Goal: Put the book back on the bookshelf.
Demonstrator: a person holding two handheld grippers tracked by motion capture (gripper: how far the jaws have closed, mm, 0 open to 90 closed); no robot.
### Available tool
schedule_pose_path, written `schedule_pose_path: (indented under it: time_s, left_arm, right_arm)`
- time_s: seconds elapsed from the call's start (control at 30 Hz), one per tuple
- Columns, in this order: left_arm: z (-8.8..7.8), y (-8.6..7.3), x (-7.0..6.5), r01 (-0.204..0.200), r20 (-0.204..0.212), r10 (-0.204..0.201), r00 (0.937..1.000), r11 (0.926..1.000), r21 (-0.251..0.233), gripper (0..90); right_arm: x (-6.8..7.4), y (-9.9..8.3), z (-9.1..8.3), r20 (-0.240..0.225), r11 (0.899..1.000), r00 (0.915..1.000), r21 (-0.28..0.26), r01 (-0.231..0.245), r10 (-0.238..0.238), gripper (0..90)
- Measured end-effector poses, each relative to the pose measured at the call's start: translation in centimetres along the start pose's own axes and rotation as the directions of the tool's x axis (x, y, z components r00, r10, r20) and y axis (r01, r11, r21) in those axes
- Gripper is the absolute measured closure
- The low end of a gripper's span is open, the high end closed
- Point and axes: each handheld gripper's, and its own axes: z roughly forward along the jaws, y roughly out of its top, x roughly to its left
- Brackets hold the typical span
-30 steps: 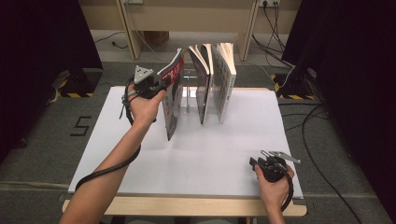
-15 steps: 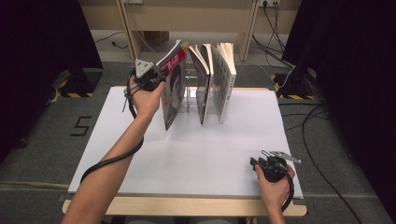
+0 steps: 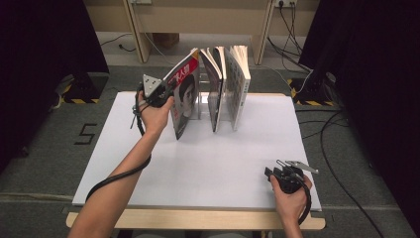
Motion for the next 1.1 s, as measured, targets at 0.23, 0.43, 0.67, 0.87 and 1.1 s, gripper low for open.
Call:
schedule_pose_path:
  time_s: [0.23, 0.43, 0.67, 0.87, 1.1]
  left_arm:
    - [-0.1, 0.2, -0.8, 0.078, 0.037, -0.079, 0.9962, 0.9961, 0.042, 83.6]
    - [0.3, 0.5, -1.1, 0.132, 0.046, -0.137, 0.9895, 0.9856, 0.106, 75.0]
    - [1.0, 1.0, -1.2, 0.151, 0.029, -0.157, 0.9871, 0.9769, 0.151, 67.4]
    - [1.2, 1.6, -1.3, 0.136, 0.010, -0.140, 0.9901, 0.9769, 0.164, 64.4]
    - [2.0, 2.2, -1.8, 0.129, 0.003, -0.132, 0.9913, 0.9732, 0.191, 60.6]
  right_arm:
    - [-0.1, 0.0, -0.1, -0.001, 1.000, 1.0000, -0.001, -0.001, 0.001, 59.8]
    - [-0.1, 0.0, -0.1, 0.001, 1.000, 1.0000, -0.001, 0.006, -0.006, 59.7]
    - [-0.2, 0.0, -0.1, -0.002, 1.000, 1.0000, 0.001, -0.001, 0.001, 59.7]
    - [-0.1, 0.0, -0.1, -0.004, 1.000, 1.0000, 0.003, -0.004, 0.004, 59.7]
    - [-0.1, 0.0, 0.0, 0.001, 1.000, 1.0000, 0.004, 0.005, -0.005, 59.6]
